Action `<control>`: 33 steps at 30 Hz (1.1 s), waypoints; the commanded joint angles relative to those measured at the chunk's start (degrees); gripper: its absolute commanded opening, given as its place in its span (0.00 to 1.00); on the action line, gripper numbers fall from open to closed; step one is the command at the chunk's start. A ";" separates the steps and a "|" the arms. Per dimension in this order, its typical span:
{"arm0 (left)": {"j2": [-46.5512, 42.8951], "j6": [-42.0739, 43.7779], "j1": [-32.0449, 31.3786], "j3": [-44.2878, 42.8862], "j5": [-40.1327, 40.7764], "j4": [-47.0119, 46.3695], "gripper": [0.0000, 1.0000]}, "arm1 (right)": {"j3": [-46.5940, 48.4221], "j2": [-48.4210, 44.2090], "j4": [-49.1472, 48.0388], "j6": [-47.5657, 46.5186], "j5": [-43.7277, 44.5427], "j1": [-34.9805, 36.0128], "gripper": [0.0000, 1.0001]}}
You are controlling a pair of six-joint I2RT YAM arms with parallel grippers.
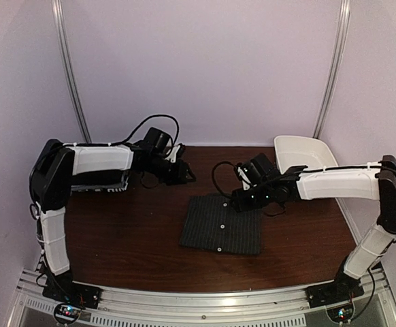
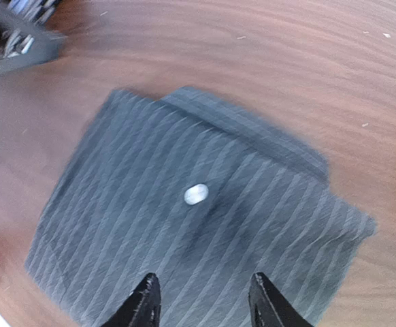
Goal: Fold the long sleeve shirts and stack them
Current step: Adjust the square-folded shirt at the center of the board.
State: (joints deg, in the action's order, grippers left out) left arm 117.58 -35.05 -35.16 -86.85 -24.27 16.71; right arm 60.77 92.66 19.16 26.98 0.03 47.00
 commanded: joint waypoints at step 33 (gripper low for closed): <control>-8.00 -8.95 -5.15 27.39 -4.86 -13.05 0.45 | -6.52 4.28 -9.71 -1.26 -3.90 -14.00 0.41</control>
State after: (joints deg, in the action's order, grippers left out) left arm 108.31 -43.31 -39.55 -58.35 -31.27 4.38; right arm 54.78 100.05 8.60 26.72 -3.68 33.54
